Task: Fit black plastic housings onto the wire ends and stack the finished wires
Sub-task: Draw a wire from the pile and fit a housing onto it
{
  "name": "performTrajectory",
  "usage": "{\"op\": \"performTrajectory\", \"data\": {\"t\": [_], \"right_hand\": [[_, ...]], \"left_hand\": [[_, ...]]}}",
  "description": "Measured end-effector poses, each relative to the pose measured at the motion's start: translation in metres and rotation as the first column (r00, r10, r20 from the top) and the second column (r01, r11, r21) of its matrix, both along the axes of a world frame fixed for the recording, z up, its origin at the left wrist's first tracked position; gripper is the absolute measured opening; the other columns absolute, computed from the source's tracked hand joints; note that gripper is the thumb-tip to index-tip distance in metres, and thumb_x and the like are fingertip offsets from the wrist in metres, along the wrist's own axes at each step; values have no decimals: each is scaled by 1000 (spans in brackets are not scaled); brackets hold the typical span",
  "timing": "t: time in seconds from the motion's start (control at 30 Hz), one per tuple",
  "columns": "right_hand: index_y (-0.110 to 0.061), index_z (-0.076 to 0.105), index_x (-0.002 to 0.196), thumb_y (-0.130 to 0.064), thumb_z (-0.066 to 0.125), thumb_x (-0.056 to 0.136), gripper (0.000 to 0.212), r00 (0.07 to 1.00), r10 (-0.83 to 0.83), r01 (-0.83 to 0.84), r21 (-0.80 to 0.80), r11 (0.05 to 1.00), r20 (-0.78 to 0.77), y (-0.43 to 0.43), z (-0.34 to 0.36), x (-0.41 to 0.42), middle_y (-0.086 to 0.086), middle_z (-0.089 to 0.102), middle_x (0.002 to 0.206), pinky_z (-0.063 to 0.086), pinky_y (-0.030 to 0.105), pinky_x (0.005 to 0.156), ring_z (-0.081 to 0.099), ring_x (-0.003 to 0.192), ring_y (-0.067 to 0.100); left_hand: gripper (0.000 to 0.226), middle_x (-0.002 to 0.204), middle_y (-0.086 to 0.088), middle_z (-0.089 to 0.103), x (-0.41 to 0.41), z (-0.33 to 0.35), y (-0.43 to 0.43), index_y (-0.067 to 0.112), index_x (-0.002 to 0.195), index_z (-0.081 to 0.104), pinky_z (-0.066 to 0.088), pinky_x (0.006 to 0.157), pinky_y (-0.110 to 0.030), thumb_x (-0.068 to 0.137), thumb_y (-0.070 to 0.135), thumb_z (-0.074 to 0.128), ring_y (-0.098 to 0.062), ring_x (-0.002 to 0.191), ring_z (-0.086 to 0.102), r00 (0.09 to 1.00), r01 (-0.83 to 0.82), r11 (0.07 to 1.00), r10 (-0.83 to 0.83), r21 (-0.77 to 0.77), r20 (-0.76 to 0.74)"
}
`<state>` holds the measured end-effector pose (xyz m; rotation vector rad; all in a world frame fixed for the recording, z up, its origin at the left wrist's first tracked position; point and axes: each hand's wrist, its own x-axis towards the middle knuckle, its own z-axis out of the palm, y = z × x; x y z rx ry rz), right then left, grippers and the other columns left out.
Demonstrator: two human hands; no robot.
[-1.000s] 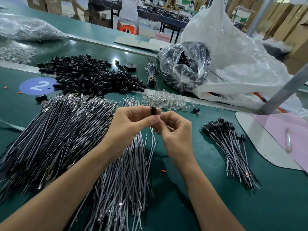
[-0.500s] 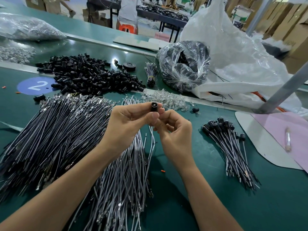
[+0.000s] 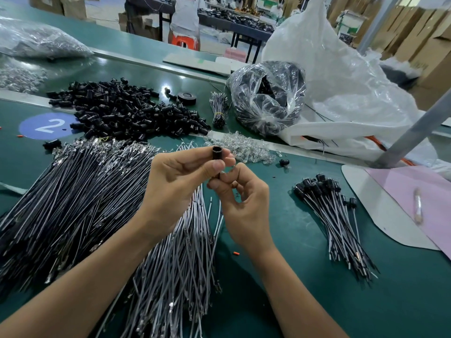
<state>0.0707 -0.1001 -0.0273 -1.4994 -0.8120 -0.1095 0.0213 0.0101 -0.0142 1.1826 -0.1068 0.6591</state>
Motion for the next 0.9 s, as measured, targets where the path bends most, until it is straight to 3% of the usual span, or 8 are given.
{"op": "performTrajectory", "data": {"t": [0.17, 0.23, 0.3, 0.4, 0.5, 0.67, 0.77, 0.9], "right_hand": [[-12, 65, 74, -10, 71, 85, 12, 1000, -23, 24, -68, 997, 15, -2, 0, 0, -2, 65, 69, 48, 33, 66, 59, 68, 24], [-14, 70, 80, -19, 67, 89, 10, 997, -60, 66, -127, 990, 45, -5, 3, 5, -8, 69, 73, 48, 25, 66, 61, 69, 13], [-14, 73, 89, -16, 64, 93, 11, 975, -199, 215, -203, 955, 97, -12, 7, 23, -9, 72, 82, 51, 24, 69, 63, 73, 5], [-13, 72, 108, 4, 54, 91, 31, 914, -370, 405, -463, 788, 169, -21, 13, 64, -2, 73, 101, 51, 30, 90, 65, 91, 12], [-14, 67, 121, 10, 46, 86, 48, 923, -331, 369, -687, 626, 194, -20, 9, 92, 7, 69, 119, 47, 32, 100, 62, 107, 21], [-12, 58, 134, -4, 51, 96, 40, 934, -210, 358, -769, 529, 291, -2, -3, 115, 14, 59, 131, 37, 35, 108, 50, 125, 30], [-11, 64, 124, -15, 59, 96, 29, 927, -193, 375, -773, 512, 322, 7, -5, 122, 13, 55, 121, 45, 38, 98, 54, 111, 28], [-7, 67, 93, -7, 63, 92, 5, 899, -174, 432, -742, 513, 403, 10, -3, 125, 9, 57, 100, 47, 34, 78, 58, 89, 27]], "left_hand": [[17, 84, -8, 76, 3, -2, 2, 14, 89, 78, 56, 80, -27, 75, 19, 68, -18, 81, 73, 995, -22, 996, 14, -82, -96], [21, 79, -6, 76, 4, 1, 9, 11, 93, 74, 56, 65, -22, 76, 20, 65, -14, 68, 72, 991, -30, 981, 4, -190, -133], [23, 78, -4, 75, 2, 4, 18, 9, 95, 70, 51, 50, -17, 77, 21, 64, -9, 54, 66, 979, -46, 967, -5, -250, -202], [29, 82, -7, 76, 3, 1, 23, 5, 100, 68, 44, 39, -15, 75, 20, 66, -7, 46, 59, 943, -51, 968, -34, -244, -332], [36, 87, -12, 76, 6, -4, 21, 1, 109, 65, 44, 38, -16, 76, 16, 68, -9, 46, 60, 905, -42, 979, -47, -199, -423], [23, 86, -13, 76, 8, -10, 18, 4, 108, 65, 40, 36, -17, 86, 10, 68, -11, 43, 58, 873, -47, 998, 16, -51, -488], [24, 85, -12, 76, 8, -11, 16, 6, 110, 64, 40, 37, -17, 86, 10, 69, -12, 43, 58, 866, -31, 1000, 27, 1, -499], [20, 86, -10, 76, 8, -11, 16, 12, 105, 65, 43, 40, -17, 85, 14, 70, -12, 44, 59, 866, -2, 999, 24, 44, -500]]}}
